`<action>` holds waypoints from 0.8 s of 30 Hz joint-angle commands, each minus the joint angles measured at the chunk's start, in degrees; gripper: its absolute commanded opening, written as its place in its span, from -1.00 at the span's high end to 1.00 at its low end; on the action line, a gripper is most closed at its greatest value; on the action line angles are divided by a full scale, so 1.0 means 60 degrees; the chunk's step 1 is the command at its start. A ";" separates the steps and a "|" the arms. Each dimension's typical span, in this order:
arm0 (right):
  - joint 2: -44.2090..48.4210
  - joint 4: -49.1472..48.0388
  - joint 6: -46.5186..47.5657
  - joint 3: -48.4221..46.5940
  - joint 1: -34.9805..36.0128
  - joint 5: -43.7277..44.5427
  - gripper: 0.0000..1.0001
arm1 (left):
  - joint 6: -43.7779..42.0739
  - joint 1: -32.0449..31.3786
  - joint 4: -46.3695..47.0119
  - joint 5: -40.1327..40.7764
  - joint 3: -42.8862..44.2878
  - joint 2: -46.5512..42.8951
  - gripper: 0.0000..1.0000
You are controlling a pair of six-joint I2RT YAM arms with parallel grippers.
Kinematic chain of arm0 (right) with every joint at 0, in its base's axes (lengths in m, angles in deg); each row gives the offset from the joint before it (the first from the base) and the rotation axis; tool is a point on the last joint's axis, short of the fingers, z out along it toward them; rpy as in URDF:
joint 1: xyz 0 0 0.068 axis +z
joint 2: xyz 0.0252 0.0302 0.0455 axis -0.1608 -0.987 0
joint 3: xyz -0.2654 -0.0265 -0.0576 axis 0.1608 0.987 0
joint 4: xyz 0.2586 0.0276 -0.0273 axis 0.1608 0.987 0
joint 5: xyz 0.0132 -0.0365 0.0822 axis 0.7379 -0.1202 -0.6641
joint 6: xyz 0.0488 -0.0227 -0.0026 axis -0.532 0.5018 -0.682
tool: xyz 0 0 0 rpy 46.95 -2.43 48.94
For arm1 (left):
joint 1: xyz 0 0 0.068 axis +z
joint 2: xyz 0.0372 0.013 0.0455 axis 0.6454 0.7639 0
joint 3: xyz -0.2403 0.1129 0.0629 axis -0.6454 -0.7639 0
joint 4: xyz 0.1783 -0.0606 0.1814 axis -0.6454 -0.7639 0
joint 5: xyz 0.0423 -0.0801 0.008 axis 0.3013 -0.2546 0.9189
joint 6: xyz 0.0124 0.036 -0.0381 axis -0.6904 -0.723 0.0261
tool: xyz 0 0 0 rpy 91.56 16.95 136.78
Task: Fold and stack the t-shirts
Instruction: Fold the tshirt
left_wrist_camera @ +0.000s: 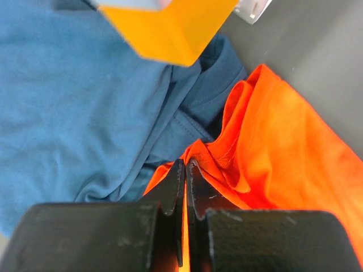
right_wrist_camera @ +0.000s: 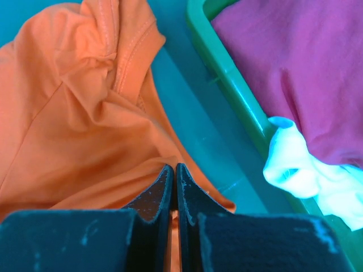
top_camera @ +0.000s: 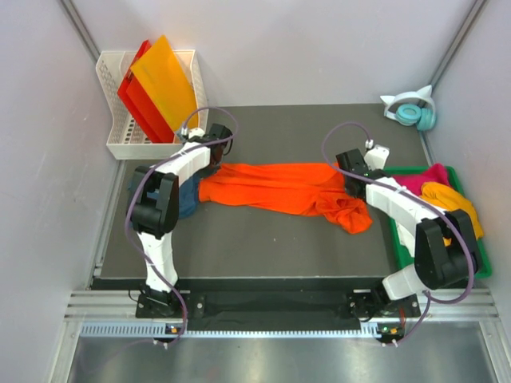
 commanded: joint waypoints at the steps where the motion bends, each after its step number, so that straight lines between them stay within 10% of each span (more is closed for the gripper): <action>1: -0.0152 -0.0565 0.0265 -0.0272 -0.0419 0.0034 1.00 | -0.0159 0.0121 0.0009 0.0497 0.0622 0.0222 1.00; 24: -0.1559 -0.0990 0.0368 -0.0727 -0.0742 -0.0361 1.00 | -0.0217 0.0209 -0.0093 0.0336 0.1736 0.1336 1.00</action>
